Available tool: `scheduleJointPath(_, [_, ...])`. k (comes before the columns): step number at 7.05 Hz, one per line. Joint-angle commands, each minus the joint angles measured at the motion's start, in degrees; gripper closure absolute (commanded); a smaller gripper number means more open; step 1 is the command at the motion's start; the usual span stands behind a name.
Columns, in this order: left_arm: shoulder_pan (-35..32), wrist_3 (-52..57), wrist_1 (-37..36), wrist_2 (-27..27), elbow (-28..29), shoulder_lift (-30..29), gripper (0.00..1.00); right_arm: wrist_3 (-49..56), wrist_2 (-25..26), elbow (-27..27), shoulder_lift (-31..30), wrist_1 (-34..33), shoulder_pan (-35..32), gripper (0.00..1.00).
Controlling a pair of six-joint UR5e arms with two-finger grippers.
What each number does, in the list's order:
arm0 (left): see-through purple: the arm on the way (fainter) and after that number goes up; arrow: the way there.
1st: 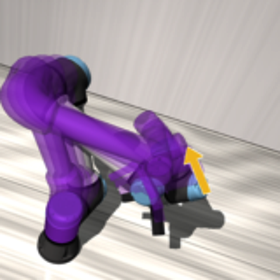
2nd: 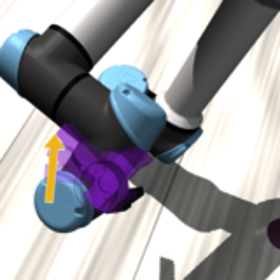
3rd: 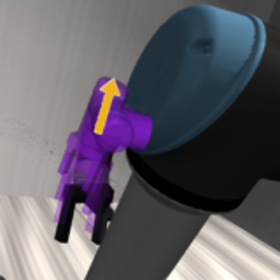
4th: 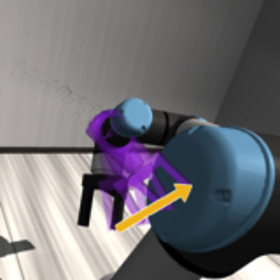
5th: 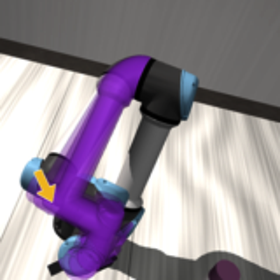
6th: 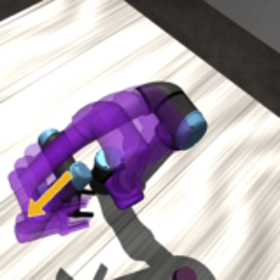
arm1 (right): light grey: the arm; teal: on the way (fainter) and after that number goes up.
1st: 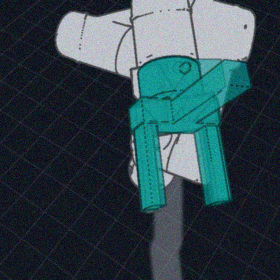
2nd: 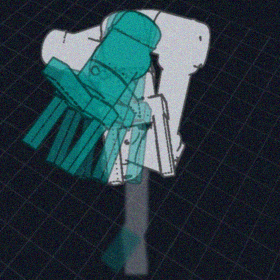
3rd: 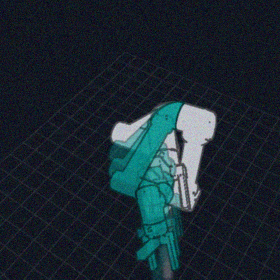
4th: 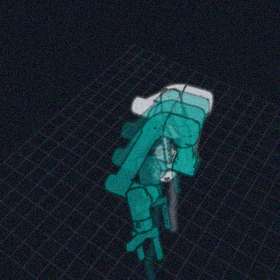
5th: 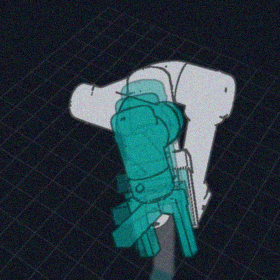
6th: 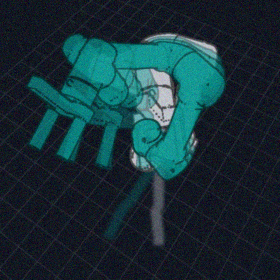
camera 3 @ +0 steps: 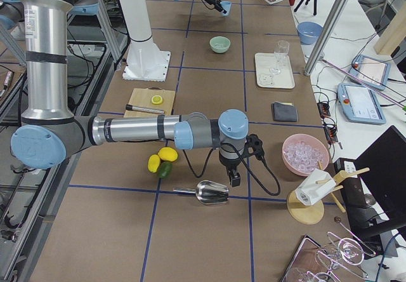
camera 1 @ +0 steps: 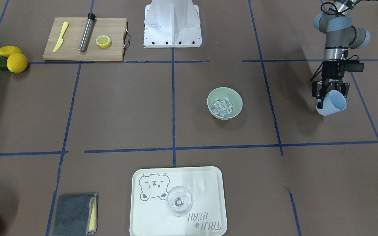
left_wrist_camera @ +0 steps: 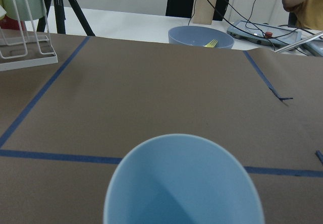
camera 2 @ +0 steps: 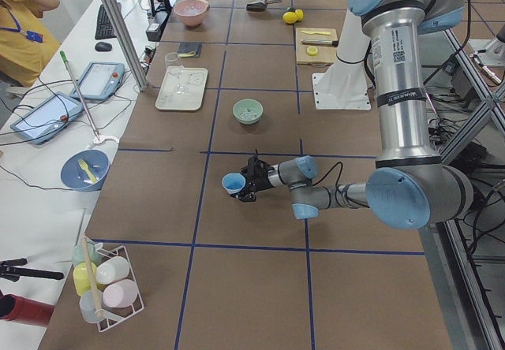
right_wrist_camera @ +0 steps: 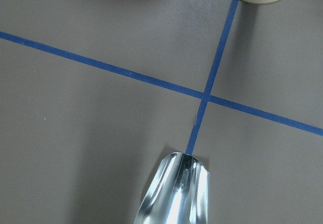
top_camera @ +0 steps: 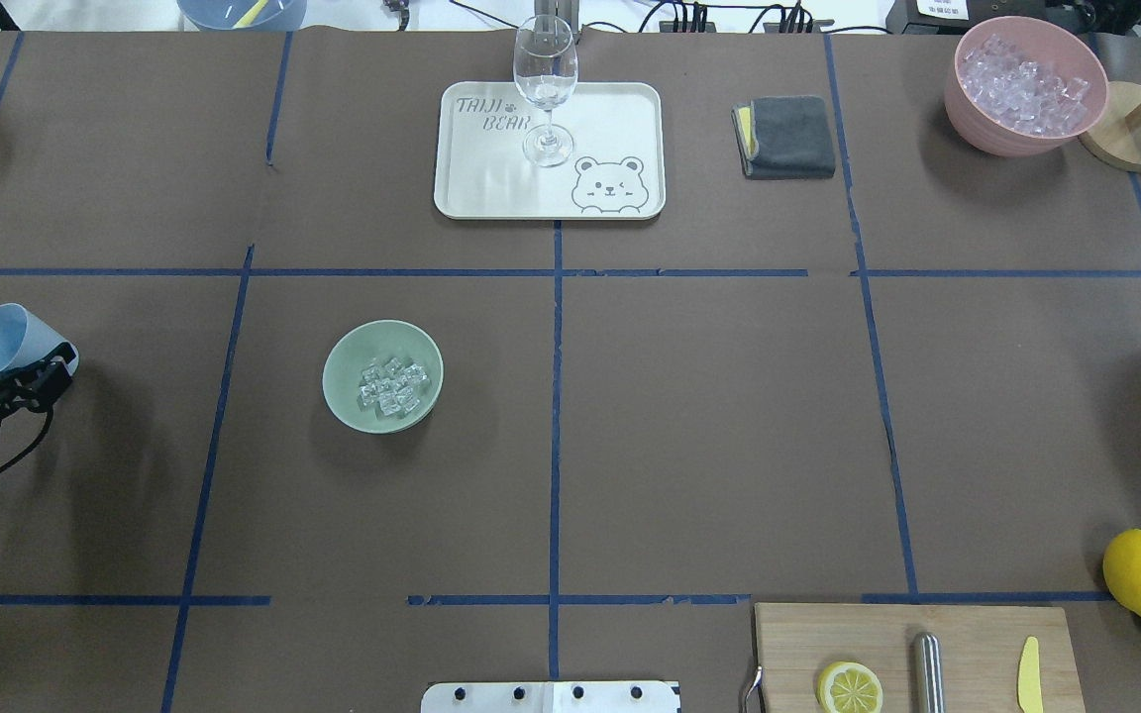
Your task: Pour ice into bowl
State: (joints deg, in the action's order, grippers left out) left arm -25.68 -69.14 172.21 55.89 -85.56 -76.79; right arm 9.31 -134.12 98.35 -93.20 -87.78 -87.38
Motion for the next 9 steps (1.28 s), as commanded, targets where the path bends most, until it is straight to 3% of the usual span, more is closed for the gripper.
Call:
scheduleJointPath(1, [1.2,0.4,0.0,-2.5,0.3,1.2,1.00,-0.2,0.0,0.1,-0.2,0.3,-0.2,0.00])
scheduleJointPath(2, [1.2,5.6,0.5,-3.9,-0.2,1.6,1.00,-0.2,0.0,0.0,-0.2,0.3,-0.2,0.00])
scheduleJointPath(5, [3.0,6.3,0.3,-5.2,0.1,1.4,1.00,-0.1,0.0,-0.1,-0.3,0.3,-0.2,0.00])
scheduleJointPath(6, [3.8,6.3,0.4,-5.1,0.1,1.2,0.95,-0.1,0.0,-0.1,-0.3,0.3,-0.2,0.00])
scheduleJointPath(9, [4.0,6.3,0.4,-5.1,0.2,1.1,0.28,-0.2,0.0,-0.1,-0.3,0.3,-0.2,0.00])
